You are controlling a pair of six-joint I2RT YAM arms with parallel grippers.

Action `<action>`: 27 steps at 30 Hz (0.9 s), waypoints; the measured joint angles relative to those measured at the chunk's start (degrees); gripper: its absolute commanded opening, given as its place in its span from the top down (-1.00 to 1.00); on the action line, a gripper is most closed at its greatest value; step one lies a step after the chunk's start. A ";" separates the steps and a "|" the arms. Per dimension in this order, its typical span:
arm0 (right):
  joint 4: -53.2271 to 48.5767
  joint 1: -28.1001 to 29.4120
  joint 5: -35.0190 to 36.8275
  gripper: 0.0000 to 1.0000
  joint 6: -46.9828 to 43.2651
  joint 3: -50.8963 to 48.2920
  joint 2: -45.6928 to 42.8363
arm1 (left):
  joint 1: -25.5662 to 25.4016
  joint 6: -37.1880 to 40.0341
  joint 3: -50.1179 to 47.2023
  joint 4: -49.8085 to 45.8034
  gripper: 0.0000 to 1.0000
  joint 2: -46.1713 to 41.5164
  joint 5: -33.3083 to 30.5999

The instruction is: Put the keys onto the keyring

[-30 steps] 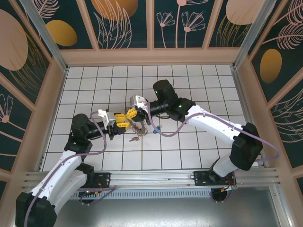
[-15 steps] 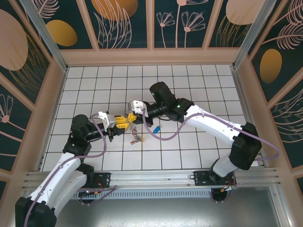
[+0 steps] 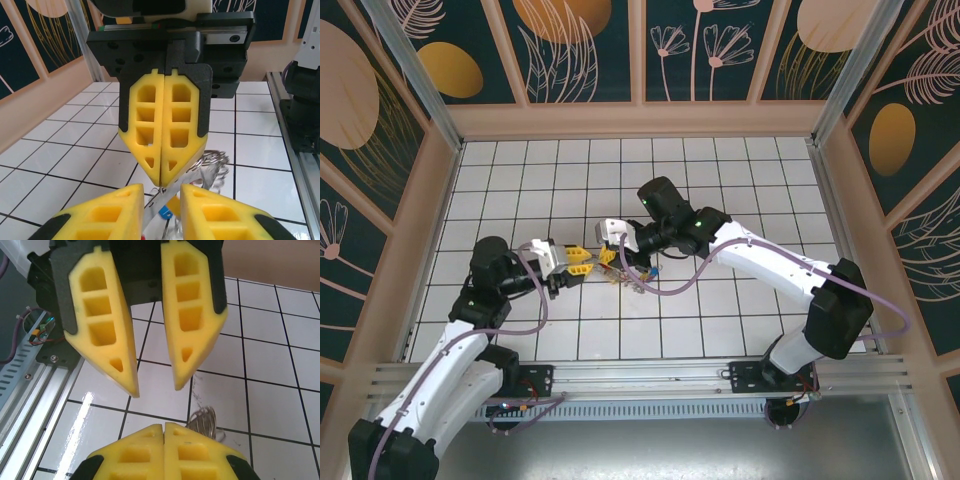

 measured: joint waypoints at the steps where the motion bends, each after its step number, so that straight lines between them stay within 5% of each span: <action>1: -0.02 0.00 0.00 1.00 -0.02 0.00 0.00 | 0.00 -0.17 0.00 0.20 0.42 0.66 0.17; 11: -1.97 -0.11 3.15 1.00 0.00 0.66 0.26 | 0.00 0.81 0.00 0.63 0.07 2.89 1.07; 15: -4.09 -0.11 6.95 1.00 2.75 3.89 3.04 | -0.02 1.27 0.31 -3.15 0.16 0.81 -3.10; 19: -2.27 0.76 9.31 1.00 10.51 7.37 7.98 | -0.07 -4.37 1.22 -3.96 -0.12 -7.80 -16.70; 22: 2.03 3.04 11.63 1.00 17.68 7.41 10.38 | -0.07 -10.62 1.90 -2.40 -0.11 -15.23 -29.24; 27: 14.05 5.55 13.29 1.00 31.08 7.26 13.44 | -0.11 -20.04 7.54 -4.92 -0.32 -14.05 -52.00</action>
